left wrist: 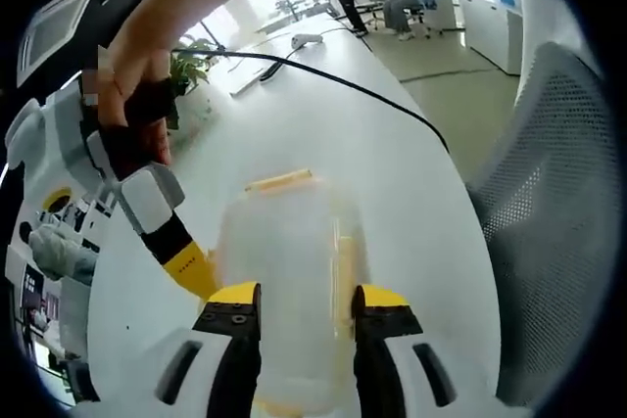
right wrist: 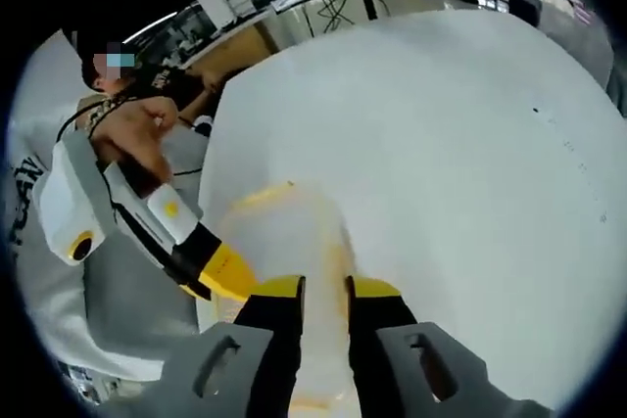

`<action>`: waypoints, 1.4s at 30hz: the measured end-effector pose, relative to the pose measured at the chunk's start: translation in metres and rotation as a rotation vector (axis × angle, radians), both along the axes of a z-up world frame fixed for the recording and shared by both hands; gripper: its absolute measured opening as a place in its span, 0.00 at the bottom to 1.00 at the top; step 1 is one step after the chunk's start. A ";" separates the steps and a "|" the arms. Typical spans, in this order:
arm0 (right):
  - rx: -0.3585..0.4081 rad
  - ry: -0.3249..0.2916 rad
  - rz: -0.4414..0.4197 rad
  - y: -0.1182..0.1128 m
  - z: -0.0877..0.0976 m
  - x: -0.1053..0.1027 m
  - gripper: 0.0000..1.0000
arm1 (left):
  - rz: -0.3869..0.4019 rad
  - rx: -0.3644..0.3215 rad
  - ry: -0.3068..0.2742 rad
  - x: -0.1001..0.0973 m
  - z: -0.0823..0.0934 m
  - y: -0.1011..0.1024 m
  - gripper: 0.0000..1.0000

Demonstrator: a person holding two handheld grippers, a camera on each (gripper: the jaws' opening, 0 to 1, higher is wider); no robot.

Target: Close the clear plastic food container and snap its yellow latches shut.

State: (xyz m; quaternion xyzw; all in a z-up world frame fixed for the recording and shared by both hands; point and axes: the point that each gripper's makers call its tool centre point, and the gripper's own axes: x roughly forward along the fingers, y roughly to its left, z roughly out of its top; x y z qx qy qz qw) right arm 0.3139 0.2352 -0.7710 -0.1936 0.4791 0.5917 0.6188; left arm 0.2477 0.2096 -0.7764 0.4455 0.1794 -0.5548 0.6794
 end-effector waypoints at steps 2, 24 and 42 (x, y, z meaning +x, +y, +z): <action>-0.018 0.025 0.014 -0.002 -0.003 -0.005 0.20 | -0.001 0.000 0.002 0.000 0.000 0.000 0.31; -0.110 0.071 0.089 -0.003 -0.007 0.002 0.18 | -0.005 0.004 -0.007 0.003 -0.001 0.002 0.31; -0.100 -0.016 0.087 -0.003 -0.003 -0.003 0.22 | -0.019 -0.020 -0.034 -0.002 0.002 0.004 0.34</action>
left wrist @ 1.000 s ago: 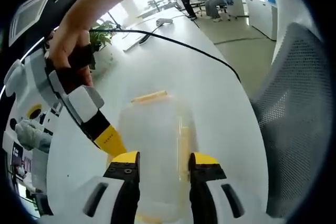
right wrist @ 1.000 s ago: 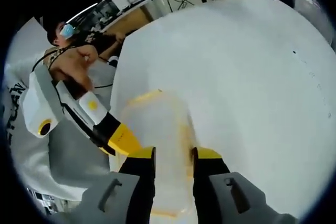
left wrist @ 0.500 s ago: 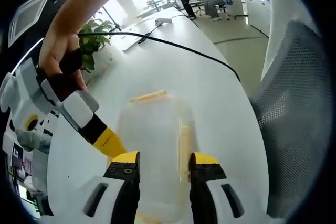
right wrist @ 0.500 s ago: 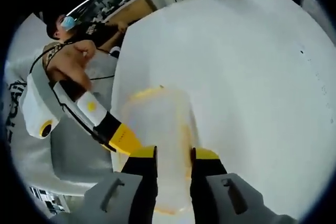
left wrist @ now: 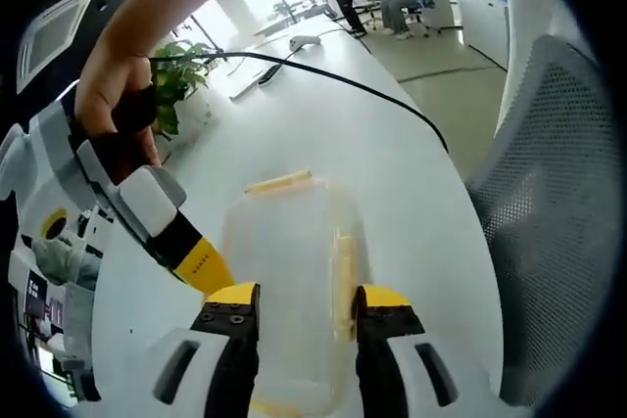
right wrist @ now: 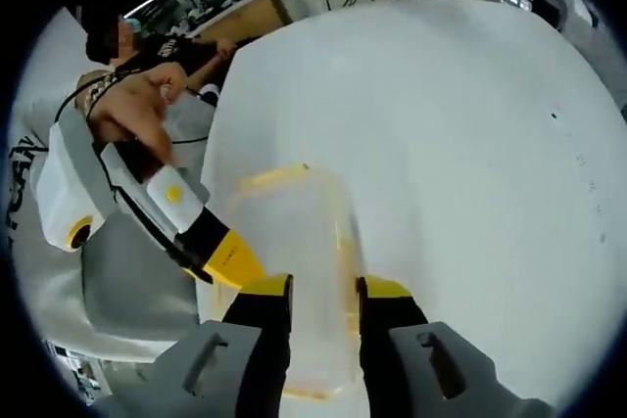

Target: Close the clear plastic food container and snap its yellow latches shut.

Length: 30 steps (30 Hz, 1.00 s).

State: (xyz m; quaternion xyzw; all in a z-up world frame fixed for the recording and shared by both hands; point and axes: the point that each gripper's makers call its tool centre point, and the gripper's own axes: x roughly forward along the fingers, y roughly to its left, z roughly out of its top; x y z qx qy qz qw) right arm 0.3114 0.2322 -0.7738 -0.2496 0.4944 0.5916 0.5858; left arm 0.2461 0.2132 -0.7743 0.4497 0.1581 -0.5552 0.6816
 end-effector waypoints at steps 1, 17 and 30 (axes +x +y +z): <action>0.008 -0.014 0.007 -0.001 0.001 0.001 0.22 | -0.006 0.000 -0.006 0.000 0.000 0.000 0.34; 0.085 -0.174 -0.027 -0.037 0.020 -0.008 0.49 | 0.140 -0.021 0.088 0.018 0.015 0.021 0.54; 0.076 -0.239 -0.013 -0.052 0.020 -0.038 0.61 | 0.159 0.097 0.233 0.036 0.010 0.051 0.68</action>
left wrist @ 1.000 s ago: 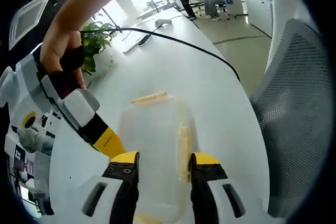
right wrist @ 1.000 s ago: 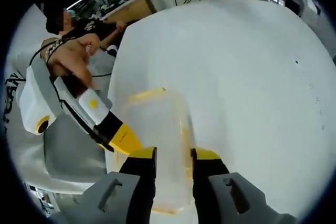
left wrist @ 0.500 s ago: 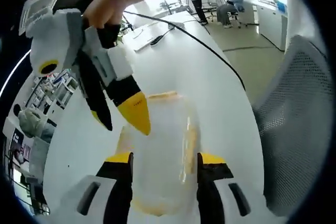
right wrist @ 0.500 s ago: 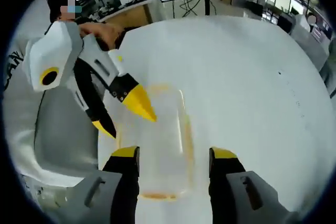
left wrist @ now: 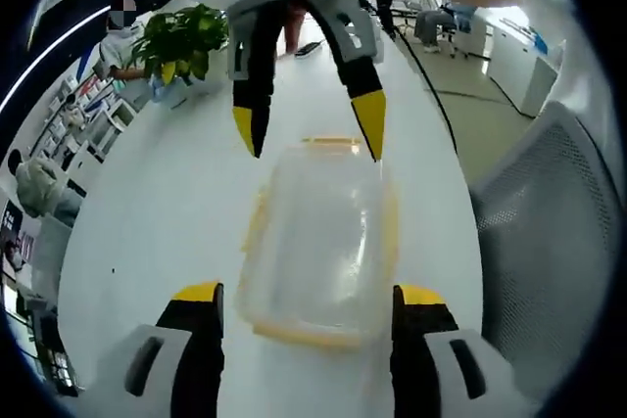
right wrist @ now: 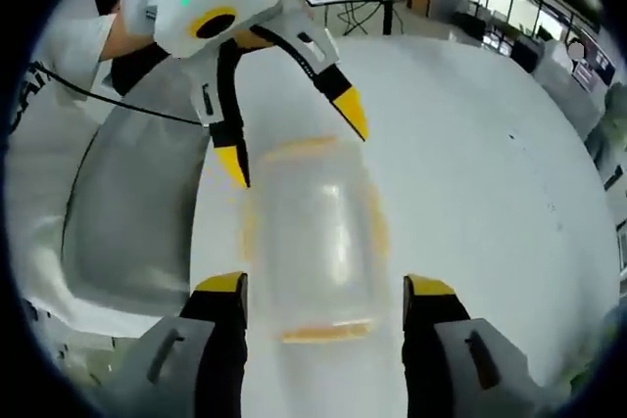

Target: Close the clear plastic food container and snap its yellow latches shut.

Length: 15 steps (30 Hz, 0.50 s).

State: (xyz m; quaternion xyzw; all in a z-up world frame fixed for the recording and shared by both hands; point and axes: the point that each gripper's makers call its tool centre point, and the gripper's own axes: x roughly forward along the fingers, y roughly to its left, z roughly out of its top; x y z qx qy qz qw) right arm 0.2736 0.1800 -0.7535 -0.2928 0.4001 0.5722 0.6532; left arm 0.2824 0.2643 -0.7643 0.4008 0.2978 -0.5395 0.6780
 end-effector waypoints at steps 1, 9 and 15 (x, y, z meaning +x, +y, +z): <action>-0.013 -0.010 0.005 -0.002 -0.002 0.000 0.62 | 0.004 0.008 0.008 0.002 -0.002 0.001 0.68; -0.081 -0.030 0.027 -0.015 -0.016 -0.005 0.69 | -0.038 0.031 0.100 0.002 -0.006 -0.004 0.72; -0.118 -0.029 0.035 -0.019 -0.026 -0.006 0.68 | -0.037 0.078 0.136 0.007 -0.014 -0.005 0.74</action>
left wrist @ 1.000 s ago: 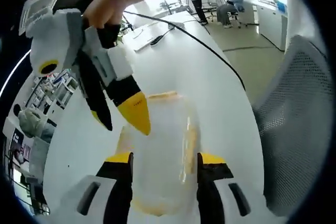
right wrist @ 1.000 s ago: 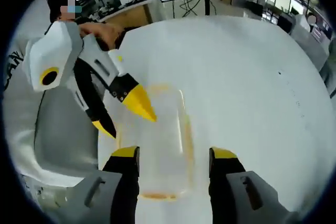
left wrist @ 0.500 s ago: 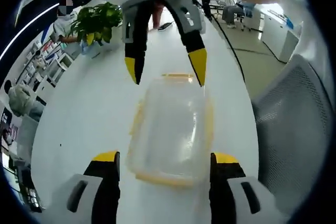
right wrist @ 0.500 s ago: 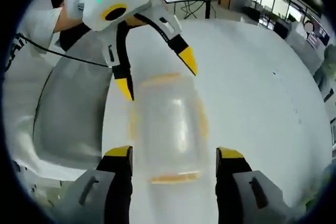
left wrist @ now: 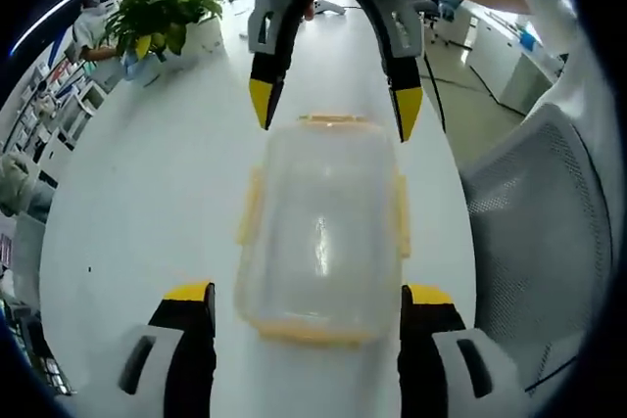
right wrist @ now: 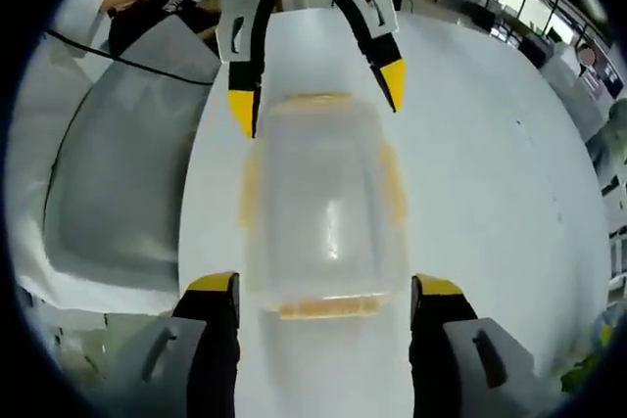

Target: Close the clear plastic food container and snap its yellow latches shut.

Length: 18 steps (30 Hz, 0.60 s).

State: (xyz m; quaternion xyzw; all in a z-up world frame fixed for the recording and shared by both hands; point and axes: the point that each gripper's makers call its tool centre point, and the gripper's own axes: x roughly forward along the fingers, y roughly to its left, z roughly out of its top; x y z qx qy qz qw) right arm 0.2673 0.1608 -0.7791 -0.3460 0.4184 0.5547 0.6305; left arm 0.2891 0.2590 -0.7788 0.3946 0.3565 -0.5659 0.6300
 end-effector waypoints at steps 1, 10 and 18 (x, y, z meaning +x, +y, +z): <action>-0.003 -0.002 0.000 0.000 -0.001 0.000 0.68 | -0.013 0.009 0.001 -0.001 -0.002 0.000 0.73; -0.014 -0.010 0.014 0.001 -0.003 0.002 0.70 | -0.042 0.032 0.015 -0.003 -0.009 0.000 0.73; -0.015 -0.013 0.025 0.002 -0.007 0.003 0.68 | -0.053 0.038 0.011 -0.004 -0.011 0.000 0.72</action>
